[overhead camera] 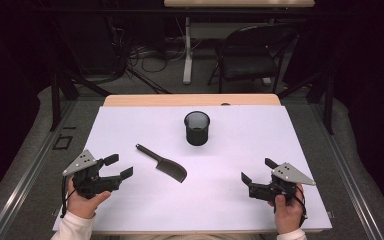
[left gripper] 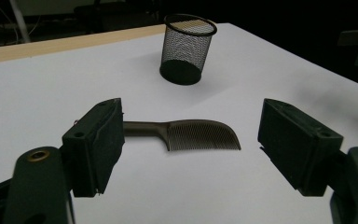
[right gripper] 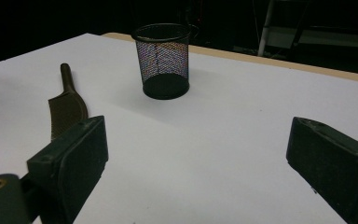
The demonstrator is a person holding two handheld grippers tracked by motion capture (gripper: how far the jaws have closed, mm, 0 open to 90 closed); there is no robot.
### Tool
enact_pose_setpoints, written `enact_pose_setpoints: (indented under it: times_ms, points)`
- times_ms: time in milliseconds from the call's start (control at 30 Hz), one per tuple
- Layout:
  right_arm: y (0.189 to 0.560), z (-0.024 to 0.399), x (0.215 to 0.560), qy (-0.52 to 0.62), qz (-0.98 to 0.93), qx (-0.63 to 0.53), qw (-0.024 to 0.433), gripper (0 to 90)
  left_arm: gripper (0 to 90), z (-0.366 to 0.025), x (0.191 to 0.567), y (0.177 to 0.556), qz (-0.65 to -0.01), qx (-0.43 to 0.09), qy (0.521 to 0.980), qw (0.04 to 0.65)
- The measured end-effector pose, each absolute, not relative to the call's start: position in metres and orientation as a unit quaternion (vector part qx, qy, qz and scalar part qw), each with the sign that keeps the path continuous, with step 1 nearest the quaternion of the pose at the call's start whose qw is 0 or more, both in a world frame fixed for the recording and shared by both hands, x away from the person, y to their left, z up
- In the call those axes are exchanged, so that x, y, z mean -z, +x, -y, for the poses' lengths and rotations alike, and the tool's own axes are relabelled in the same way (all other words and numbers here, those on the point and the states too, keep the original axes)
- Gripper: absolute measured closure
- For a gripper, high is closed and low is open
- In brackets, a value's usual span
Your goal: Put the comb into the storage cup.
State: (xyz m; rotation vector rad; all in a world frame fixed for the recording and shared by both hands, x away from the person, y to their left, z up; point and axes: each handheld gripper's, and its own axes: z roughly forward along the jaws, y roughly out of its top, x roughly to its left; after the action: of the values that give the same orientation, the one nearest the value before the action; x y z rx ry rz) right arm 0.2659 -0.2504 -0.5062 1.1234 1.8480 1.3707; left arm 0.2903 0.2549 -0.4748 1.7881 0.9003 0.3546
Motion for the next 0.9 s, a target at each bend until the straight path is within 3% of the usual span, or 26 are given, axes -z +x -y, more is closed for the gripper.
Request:
enact_pose_setpoints:
  times_ms: [333,900]
  points:
    - [0.266,0.251,0.507,0.423,-0.691,-0.512,0.287,5.9,33.6,-0.248,0.466,0.306,-0.388,-0.143,0.760,0.501]
    - [0.267,0.252,0.510,0.425,-0.699,-0.500,0.284,6.9,37.9,-0.244,0.452,0.330,-0.409,-0.128,0.764,0.482]
